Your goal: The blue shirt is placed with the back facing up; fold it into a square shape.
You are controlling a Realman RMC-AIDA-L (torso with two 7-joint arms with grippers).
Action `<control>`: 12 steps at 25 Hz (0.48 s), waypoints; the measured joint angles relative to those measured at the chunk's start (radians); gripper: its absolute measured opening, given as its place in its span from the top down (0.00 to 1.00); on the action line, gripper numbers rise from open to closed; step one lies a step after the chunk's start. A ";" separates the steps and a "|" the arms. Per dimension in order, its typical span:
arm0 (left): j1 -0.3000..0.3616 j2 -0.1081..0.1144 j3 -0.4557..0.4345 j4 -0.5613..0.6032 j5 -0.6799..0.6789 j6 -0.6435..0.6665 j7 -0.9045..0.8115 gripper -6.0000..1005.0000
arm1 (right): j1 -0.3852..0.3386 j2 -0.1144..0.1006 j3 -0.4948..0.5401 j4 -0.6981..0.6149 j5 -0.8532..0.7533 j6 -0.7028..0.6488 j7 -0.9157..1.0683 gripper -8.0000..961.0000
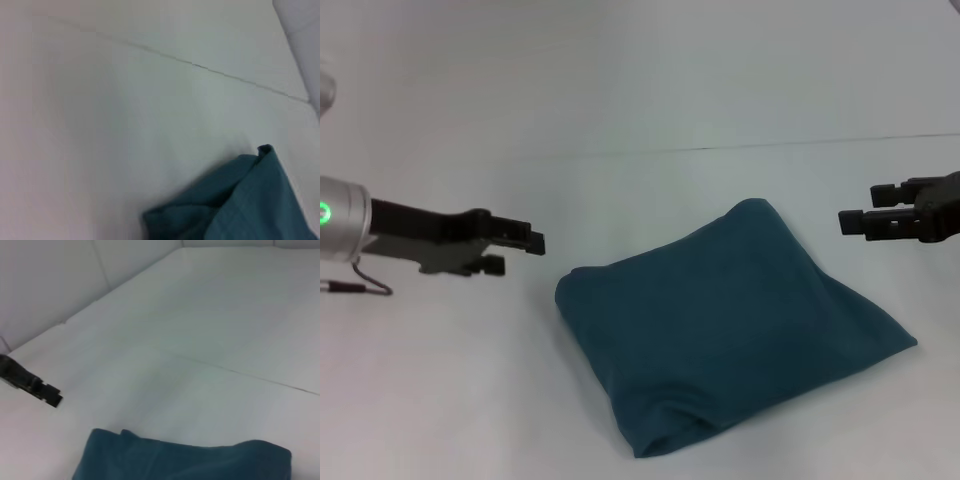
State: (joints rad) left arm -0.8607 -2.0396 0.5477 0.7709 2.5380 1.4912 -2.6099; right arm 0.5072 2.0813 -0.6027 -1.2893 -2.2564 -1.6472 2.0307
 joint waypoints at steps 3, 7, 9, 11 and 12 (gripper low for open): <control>0.000 -0.002 -0.006 -0.050 -0.001 -0.017 -0.030 0.42 | 0.002 -0.002 0.001 -0.008 0.007 -0.019 -0.014 0.19; -0.007 -0.007 0.018 -0.096 0.004 -0.033 -0.088 0.26 | 0.005 -0.001 -0.003 -0.028 0.009 -0.043 -0.020 0.18; -0.008 -0.010 0.056 -0.110 0.005 -0.051 -0.138 0.19 | 0.005 0.002 -0.003 -0.038 0.012 -0.048 -0.022 0.18; -0.008 -0.013 0.088 -0.114 0.007 -0.067 -0.173 0.14 | 0.004 0.003 -0.002 -0.041 0.016 -0.048 -0.023 0.18; -0.009 -0.015 0.099 -0.117 0.008 -0.074 -0.185 0.13 | 0.004 0.003 -0.002 -0.041 0.018 -0.048 -0.023 0.18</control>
State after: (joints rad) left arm -0.8695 -2.0547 0.6467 0.6541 2.5455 1.4172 -2.7952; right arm 0.5107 2.0847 -0.6045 -1.3305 -2.2380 -1.6952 2.0080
